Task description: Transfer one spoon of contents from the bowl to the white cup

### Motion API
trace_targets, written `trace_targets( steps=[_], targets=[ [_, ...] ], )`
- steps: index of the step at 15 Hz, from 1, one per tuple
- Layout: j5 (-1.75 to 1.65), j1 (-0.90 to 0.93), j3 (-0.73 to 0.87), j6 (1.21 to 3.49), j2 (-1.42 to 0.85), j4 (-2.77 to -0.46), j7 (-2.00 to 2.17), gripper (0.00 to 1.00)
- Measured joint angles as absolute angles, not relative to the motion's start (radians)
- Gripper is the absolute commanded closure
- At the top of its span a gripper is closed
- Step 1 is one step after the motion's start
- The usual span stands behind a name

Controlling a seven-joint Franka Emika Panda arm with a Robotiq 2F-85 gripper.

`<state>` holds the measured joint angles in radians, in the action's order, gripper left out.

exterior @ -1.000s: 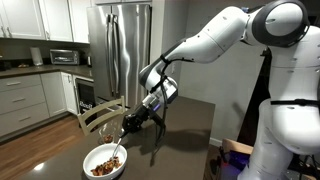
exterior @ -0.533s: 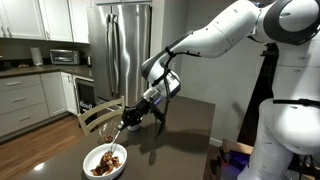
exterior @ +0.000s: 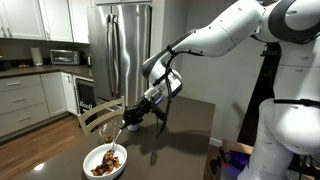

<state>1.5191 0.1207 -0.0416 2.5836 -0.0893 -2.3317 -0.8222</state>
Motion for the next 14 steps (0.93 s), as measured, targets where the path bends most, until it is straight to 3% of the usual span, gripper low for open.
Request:
trace_targets(
  steps=[14],
  targets=[
    [1.532, 0.053, 0.008, 2.503, -0.089, -2.356, -0.822, 0.96]
  ],
)
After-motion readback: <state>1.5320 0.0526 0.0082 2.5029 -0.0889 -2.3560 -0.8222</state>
